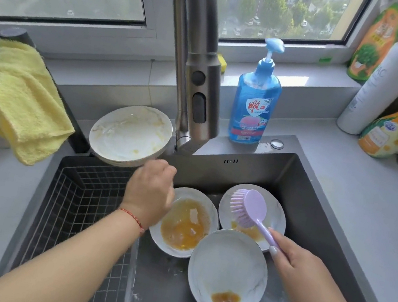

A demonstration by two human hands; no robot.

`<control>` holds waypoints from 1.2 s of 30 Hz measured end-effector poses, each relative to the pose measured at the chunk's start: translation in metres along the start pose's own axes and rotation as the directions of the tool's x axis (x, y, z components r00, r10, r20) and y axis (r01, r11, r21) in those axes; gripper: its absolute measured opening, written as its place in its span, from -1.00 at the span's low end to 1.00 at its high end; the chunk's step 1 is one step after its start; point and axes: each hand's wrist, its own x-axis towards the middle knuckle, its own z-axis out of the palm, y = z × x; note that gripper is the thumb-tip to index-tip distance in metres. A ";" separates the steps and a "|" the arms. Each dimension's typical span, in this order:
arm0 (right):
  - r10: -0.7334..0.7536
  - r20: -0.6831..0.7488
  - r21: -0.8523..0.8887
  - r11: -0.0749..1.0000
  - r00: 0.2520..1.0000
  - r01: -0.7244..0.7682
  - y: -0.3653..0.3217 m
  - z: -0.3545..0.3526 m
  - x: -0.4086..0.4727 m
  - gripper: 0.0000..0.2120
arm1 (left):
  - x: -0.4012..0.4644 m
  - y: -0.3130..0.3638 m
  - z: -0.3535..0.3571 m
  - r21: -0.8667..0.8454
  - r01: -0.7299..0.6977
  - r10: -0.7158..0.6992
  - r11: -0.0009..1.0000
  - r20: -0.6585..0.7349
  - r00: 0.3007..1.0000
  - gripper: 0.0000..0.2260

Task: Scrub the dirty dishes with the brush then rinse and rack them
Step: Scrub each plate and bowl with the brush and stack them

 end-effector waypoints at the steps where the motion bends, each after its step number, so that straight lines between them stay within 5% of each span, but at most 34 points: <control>1: -0.001 0.002 -0.001 1.000 1.000 0.001 0.001 -0.001 0.000 -0.61 | -0.007 0.017 0.007 -0.039 0.042 -0.039 0.998 0.095 0.995 -0.78; 3: -0.002 0.009 -0.005 1.000 1.000 0.002 0.004 -0.001 0.000 -0.61 | -0.021 0.045 0.027 -0.097 0.239 -0.187 0.966 0.377 0.907 -0.76; 5: -0.001 0.018 -0.013 1.000 1.000 0.001 0.009 -0.002 0.001 -0.60 | -0.034 0.066 0.049 -0.109 0.446 -0.289 0.888 0.623 0.727 -0.69; 8: -0.002 0.035 -0.021 1.000 0.999 0.003 0.015 -0.005 0.002 -0.59 | -0.047 0.085 0.076 -0.103 0.566 -0.280 0.818 0.789 0.547 -0.62; 11: 0.005 0.034 -0.018 1.000 0.999 -0.005 0.024 -0.009 0.004 -0.59 | -0.051 0.094 0.098 -0.060 0.576 -0.257 0.815 0.854 0.453 -0.59; 22: 0.060 -0.008 -0.043 0.997 0.998 -0.061 0.050 -0.016 0.014 -0.61 | -0.051 0.103 0.123 -0.017 0.639 -0.282 0.769 0.888 0.363 -0.66; 25: 0.038 0.003 -0.058 0.998 0.999 -0.038 0.050 -0.017 0.016 -0.62 | -0.057 0.103 0.116 -0.076 0.707 -0.256 0.703 0.901 0.352 -0.90; 31: -0.022 0.010 -0.009 1.000 1.000 0.022 0.049 -0.022 0.012 -0.56 | -0.065 0.102 0.102 -0.235 0.906 -0.301 0.352 0.888 0.348 -0.92; 36: -0.036 0.116 -0.014 0.999 0.993 0.038 0.052 -0.015 0.002 -0.51 | -0.074 0.100 0.069 -0.329 0.926 -0.276 -0.184 0.922 0.273 -0.87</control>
